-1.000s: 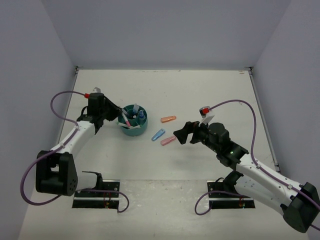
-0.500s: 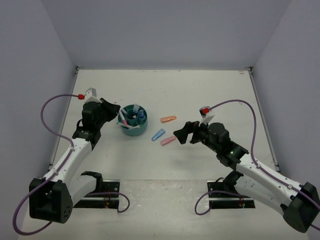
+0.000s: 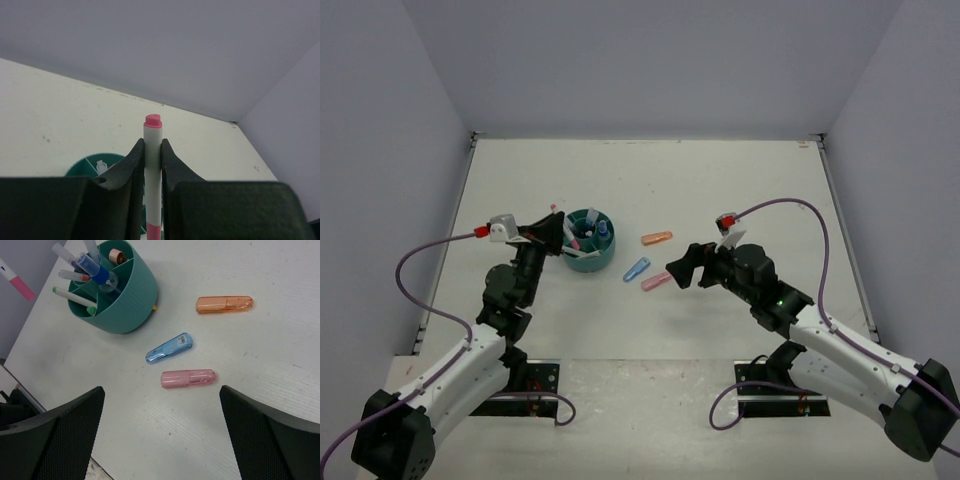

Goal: Sort the stationery into containers
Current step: Place the pen in the storage box.

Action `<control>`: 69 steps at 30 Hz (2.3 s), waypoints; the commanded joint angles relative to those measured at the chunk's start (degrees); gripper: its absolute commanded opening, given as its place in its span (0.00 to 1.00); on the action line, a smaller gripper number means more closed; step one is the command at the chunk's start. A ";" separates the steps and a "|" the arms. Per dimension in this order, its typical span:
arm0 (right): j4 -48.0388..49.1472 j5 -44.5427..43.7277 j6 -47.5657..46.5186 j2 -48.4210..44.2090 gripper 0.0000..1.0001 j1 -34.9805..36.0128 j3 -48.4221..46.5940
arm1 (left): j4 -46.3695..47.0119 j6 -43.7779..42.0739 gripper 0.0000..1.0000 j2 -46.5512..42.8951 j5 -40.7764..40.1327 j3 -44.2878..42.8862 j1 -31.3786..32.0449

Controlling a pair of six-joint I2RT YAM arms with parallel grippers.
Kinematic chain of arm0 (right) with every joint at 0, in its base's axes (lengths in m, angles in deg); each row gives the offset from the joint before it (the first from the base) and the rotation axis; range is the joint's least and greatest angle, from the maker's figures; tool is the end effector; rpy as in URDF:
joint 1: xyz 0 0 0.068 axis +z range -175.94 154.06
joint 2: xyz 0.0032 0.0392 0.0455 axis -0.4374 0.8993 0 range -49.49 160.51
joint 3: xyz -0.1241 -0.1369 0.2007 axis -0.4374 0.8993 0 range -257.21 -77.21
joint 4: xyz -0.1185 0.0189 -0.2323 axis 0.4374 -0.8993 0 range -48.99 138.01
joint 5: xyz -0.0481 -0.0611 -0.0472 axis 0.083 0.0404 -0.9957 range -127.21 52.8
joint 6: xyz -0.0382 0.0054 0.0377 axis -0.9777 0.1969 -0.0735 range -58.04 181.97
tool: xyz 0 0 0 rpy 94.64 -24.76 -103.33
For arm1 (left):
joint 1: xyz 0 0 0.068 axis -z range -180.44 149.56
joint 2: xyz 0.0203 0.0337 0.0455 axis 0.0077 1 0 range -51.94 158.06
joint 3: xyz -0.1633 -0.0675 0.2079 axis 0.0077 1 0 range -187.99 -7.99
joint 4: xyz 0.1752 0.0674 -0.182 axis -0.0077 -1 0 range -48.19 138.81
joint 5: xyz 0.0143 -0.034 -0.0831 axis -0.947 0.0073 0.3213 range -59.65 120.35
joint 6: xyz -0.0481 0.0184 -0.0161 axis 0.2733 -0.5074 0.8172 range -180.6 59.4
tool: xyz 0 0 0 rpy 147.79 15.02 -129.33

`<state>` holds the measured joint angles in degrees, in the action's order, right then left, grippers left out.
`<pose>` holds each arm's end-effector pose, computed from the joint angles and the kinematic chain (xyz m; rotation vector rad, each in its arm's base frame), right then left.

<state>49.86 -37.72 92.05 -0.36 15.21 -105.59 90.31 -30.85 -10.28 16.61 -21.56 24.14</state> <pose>0.1519 0.1323 0.2470 -0.1854 1.9809 0.8208 0.1607 -0.0642 0.2517 -0.2679 1.3456 -0.6388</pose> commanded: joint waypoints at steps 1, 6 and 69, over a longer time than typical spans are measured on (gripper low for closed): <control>2.45 0.06 0.50 -0.18 0.99 -0.01 -2.11 | 16.83 -6.43 0.00 0.84 -3.48 4.27 0.31; 2.66 0.16 0.47 0.09 0.99 -0.01 -2.12 | 25.68 -6.43 0.00 4.21 -3.81 7.60 0.47; 2.26 5.12 -2.03 -5.48 0.98 -0.01 -1.27 | 41.91 -2.31 0.71 13.97 -15.26 15.32 10.89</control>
<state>51.67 -31.41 90.22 -6.69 15.19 -105.59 123.42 -34.15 10.71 3.26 -10.93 33.79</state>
